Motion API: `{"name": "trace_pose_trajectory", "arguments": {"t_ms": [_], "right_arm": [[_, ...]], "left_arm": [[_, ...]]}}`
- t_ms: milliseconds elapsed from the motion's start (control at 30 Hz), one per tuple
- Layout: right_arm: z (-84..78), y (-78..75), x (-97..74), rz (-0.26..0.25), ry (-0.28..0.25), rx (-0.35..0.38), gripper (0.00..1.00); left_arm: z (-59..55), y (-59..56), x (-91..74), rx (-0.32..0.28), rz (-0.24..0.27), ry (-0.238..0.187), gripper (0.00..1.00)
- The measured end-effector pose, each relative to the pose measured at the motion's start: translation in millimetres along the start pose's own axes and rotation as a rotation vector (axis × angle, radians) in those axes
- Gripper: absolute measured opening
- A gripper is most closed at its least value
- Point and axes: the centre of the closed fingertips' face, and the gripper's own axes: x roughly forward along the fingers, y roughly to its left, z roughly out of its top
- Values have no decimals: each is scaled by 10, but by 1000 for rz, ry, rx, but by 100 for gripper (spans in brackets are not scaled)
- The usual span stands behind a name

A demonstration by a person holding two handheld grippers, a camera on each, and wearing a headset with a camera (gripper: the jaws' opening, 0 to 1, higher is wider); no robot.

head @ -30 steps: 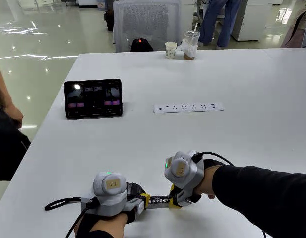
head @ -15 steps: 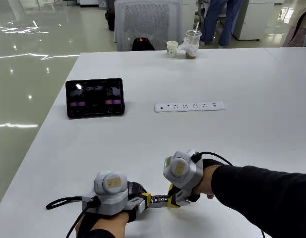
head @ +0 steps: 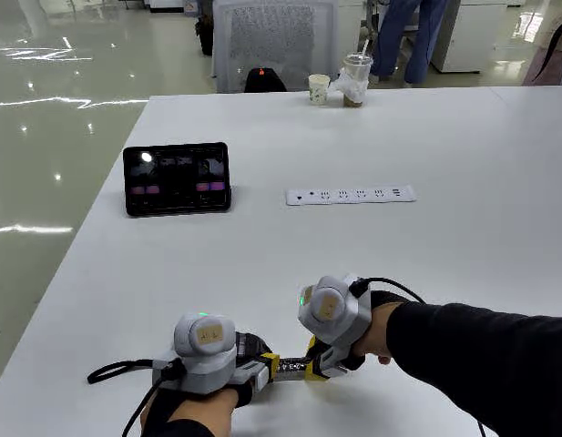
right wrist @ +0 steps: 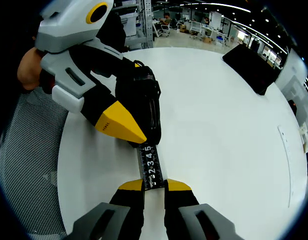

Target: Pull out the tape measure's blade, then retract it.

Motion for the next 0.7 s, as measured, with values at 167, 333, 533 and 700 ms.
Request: {"name": "trace_pose_trajectory", "arguments": {"t_ms": [167, 333, 533, 700], "right_arm": [[34, 10, 19, 1, -6, 2, 12], [76, 22, 37, 2, -15, 1, 12], [124, 26, 70, 4, -24, 2, 12], [161, 32, 93, 4, -25, 4, 12]], "left_arm": [[1, 0, 3, -2, -1, 0, 58], [0, -3, 4, -3, -3, 1, 58], [5, -1, 6, -7, -3, 1, 58], [7, 3, 6, -9, -4, 0, 58]]}}
